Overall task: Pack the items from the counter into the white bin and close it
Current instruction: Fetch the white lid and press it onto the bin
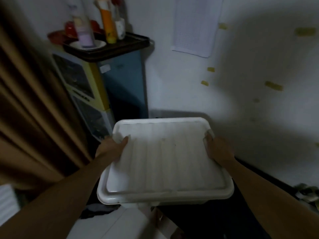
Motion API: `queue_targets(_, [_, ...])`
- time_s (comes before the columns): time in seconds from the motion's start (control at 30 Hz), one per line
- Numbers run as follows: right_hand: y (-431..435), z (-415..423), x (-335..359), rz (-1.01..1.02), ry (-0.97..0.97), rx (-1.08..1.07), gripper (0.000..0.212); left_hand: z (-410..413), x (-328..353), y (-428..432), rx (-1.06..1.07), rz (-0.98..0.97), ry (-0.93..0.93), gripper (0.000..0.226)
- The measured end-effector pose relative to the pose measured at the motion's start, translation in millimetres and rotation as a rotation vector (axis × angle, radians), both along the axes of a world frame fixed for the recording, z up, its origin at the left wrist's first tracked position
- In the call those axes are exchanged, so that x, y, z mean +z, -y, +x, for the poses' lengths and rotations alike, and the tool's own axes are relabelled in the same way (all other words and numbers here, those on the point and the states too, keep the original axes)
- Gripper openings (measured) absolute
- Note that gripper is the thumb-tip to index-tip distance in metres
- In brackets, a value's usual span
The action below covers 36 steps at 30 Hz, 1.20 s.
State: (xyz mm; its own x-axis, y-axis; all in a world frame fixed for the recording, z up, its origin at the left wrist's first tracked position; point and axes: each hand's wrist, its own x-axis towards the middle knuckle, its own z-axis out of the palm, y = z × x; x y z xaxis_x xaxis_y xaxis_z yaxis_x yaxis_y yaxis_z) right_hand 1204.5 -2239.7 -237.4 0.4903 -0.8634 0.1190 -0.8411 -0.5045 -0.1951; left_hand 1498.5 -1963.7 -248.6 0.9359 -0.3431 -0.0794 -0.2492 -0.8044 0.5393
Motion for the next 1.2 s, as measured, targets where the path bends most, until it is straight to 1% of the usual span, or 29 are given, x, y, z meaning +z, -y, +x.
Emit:
queue_targets(0.07, [-3.8, 24.2, 0.4, 0.009, -0.014, 0.069, 0.075, 2.2, 5.6, -26.2, 0.075, 0.013, 0.005, 0.106])
queue_targets(0.13, [-11.5, 51.6, 0.6, 0.091, 0.052, 0.102, 0.075, 5.7, 9.5, -55.8, 0.145, 0.021, 0.02, 0.108])
queue_targets(0.2, [-23.4, 75.7, 0.8, 0.126, 0.065, 0.143, 0.072, 9.5, 11.7, -82.8, 0.198, 0.034, 0.048, 0.108])
queue_targets(0.27, [-38.8, 100.5, 1.6, 0.129, 0.071, 0.173, 0.068, 13.1, 15.9, -111.6, 0.252, 0.048, 0.068, 0.104])
queue_targets(0.33, [-57.8, 125.9, 4.7, 0.14, 0.069, 0.209, 0.07, 16.6, 20.9, -142.4, 0.31, 0.065, 0.09, 0.098])
queue_targets(0.43, [-88.6, 160.3, 13.0, 0.198, 0.068, 0.279, 0.071, 20.1, 24.0, -187.2, 0.415, 0.085, 0.124, 0.097])
queue_targets(0.57, [-134.2, 207.4, 20.3, 0.226, 0.055, 0.396, 0.072, 19.9, 26.1, -247.0, 0.559, 0.076, 0.137, 0.093])
queue_targets(0.73, [-214.0, 268.7, 26.4, 0.207, 0.031, 0.537, 0.069, 26.2, 22.6, -338.9, 0.685, 0.088, 0.11, 0.093])
queue_targets(0.87, [-280.0, 308.4, 26.8, 0.182, 0.014, 0.605, 0.062, 39.3, 22.1, -405.3, 0.745, 0.086, 0.097, 0.097])
queue_targets(0.93, [-309.6, 324.9, 26.3, 0.205, 0.011, 0.618, 0.063, 43.5, 21.8, -433.5, 0.764, 0.087, 0.093, 0.096])
queue_targets(1.03, [-363.6, 353.7, 22.5, 0.216, 0.009, 0.664, 0.069, 52.0, 19.3, -488.0, 0.804, 0.108, 0.07, 0.089])
queue_targets(1.1, [-395.6, 368.0, 19.0, 0.208, 0.003, 0.691, 0.069, 53.4, 16.0, -520.0, 0.818, 0.099, 0.056, 0.082])
queue_targets(1.2, [-441.2, 384.6, 14.8, 0.204, 0.0, 0.724, 0.068, 51.9, 12.0, -563.3, 0.84, 0.098, 0.06, 0.076])
